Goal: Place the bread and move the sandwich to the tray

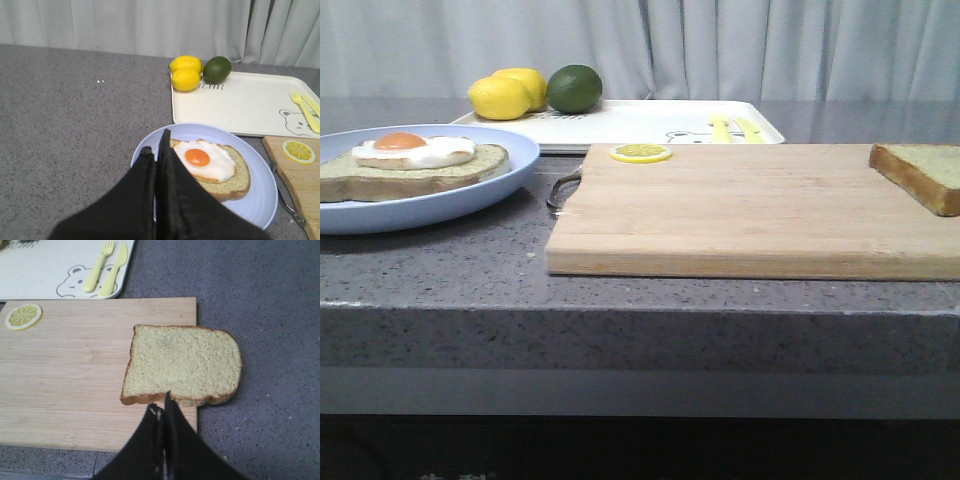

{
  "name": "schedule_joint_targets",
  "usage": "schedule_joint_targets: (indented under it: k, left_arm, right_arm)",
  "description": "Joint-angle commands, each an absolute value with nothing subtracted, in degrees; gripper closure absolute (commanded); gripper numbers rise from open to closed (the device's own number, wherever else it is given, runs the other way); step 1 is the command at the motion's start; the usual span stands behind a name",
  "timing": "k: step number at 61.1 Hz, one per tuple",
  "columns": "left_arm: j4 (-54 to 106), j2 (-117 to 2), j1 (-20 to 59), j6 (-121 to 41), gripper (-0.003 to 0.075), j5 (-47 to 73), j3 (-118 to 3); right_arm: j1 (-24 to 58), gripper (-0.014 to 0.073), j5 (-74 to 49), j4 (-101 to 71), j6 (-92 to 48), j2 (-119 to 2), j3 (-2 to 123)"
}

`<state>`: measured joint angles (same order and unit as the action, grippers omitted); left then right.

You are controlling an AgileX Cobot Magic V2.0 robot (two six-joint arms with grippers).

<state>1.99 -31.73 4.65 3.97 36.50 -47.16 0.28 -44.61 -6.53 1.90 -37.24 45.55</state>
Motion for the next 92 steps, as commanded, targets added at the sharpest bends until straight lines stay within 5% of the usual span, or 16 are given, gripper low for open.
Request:
schedule_joint_targets:
  k: [1, 13, 21, 29, 37, 70, 92]
  left_arm:
    - [3.28, -34.79, 4.64, 4.25, 0.0741, 32.56, -48.56]
    - [3.28, -39.14, 4.64, 4.25, 0.0739, 32.70, -48.56]
    - [3.28, -40.00, 4.64, 4.25, 0.0710, 32.59, -48.56]
    - [1.98, -40.00, 4.64, 4.25, 0.0515, 32.59, -48.56]
    - [0.76, -40.00, 4.64, 4.25, 0.0266, 32.48, -48.56]
    - [0.60, -40.06, 4.93, 2.96, 0.0281, 30.96, -48.56]
    - [-0.73, -40.06, 11.39, 2.56, 0.0281, 30.96, -48.56]
  right_arm:
    - [-0.10, 0.0662, -41.70, -6.43, 1.70, -39.16, 47.49]
    - [-0.10, 0.0649, -42.52, -6.43, 1.70, -42.75, 47.49]
    - [-0.10, 0.0496, -43.29, -6.43, 1.70, -44.58, 47.49]
    - [-0.10, 0.0229, -43.37, -6.43, 1.70, -45.74, 47.49]
    - [-0.10, 0.0084, -42.86, -6.43, 1.70, -45.84, 47.49]
    - [-0.80, 0.0088, -48.26, -6.29, 1.70, -47.44, 50.95]
    - [-14.77, 0.0088, -61.33, -7.92, 0.68, -59.23, 62.40]
